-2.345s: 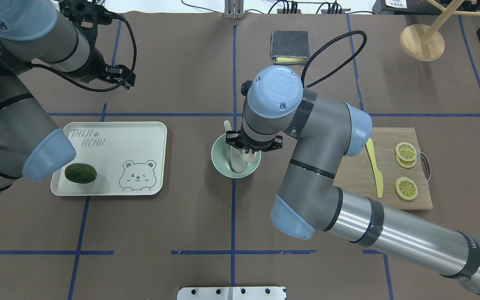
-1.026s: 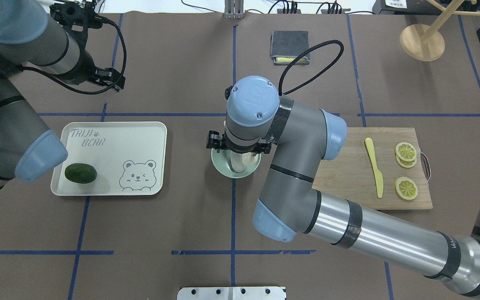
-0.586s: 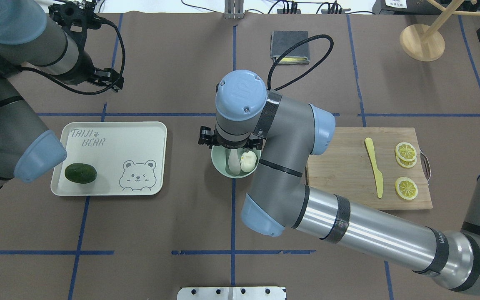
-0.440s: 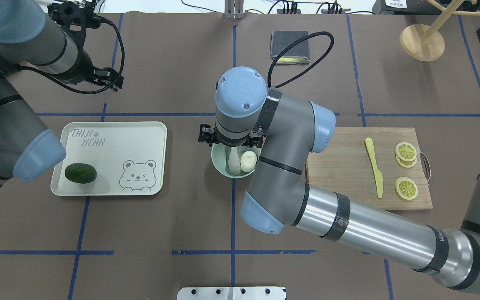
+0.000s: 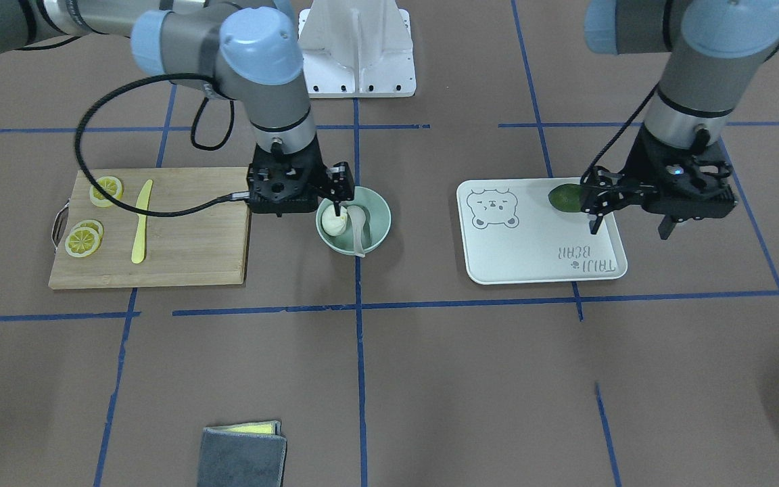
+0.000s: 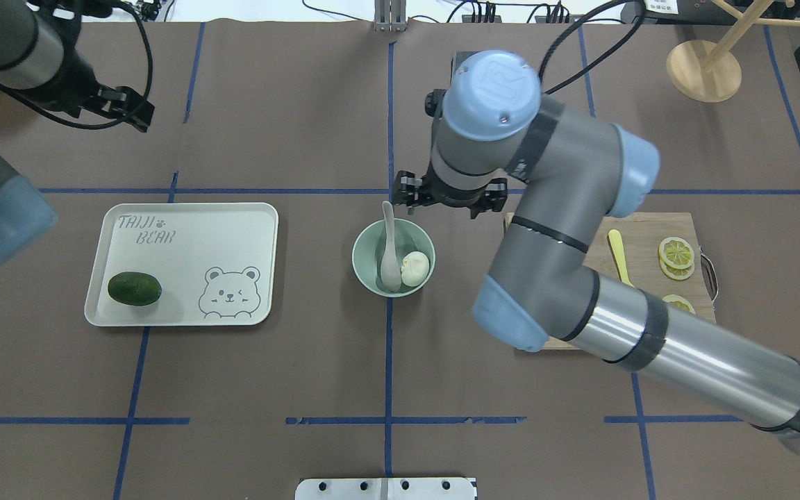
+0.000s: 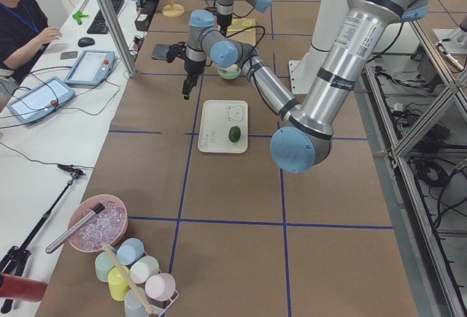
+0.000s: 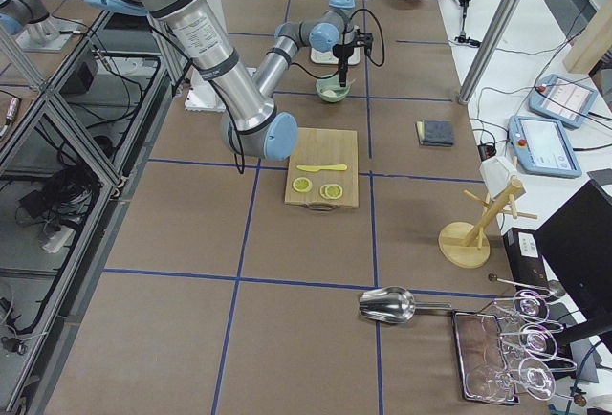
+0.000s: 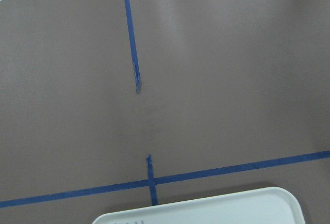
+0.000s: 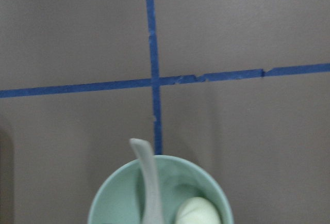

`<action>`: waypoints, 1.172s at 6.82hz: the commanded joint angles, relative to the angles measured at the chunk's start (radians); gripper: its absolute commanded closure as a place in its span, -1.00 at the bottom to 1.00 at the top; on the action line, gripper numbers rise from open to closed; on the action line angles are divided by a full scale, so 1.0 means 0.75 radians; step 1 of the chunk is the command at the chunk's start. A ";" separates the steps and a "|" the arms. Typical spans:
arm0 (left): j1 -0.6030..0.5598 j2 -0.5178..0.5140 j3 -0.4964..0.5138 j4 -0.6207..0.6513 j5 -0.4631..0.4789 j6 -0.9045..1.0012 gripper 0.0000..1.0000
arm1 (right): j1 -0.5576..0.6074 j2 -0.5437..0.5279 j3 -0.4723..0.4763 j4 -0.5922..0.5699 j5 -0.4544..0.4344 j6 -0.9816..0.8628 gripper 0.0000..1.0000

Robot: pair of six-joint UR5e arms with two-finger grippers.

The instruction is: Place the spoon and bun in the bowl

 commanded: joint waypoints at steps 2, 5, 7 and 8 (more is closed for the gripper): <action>-0.359 0.219 0.049 0.000 -0.250 0.569 -1.00 | 0.360 -0.426 0.210 -0.013 0.236 -0.547 -1.00; -0.586 0.357 0.192 -0.004 -0.281 0.895 -1.00 | 0.708 -0.731 0.190 -0.005 0.347 -1.128 -1.00; -0.631 0.388 0.256 -0.014 -0.279 0.939 -1.00 | 0.933 -0.807 0.058 -0.007 0.461 -1.482 -1.00; -0.644 0.402 0.260 -0.014 -0.277 0.941 -1.00 | 1.033 -0.805 -0.051 -0.005 0.513 -1.656 -1.00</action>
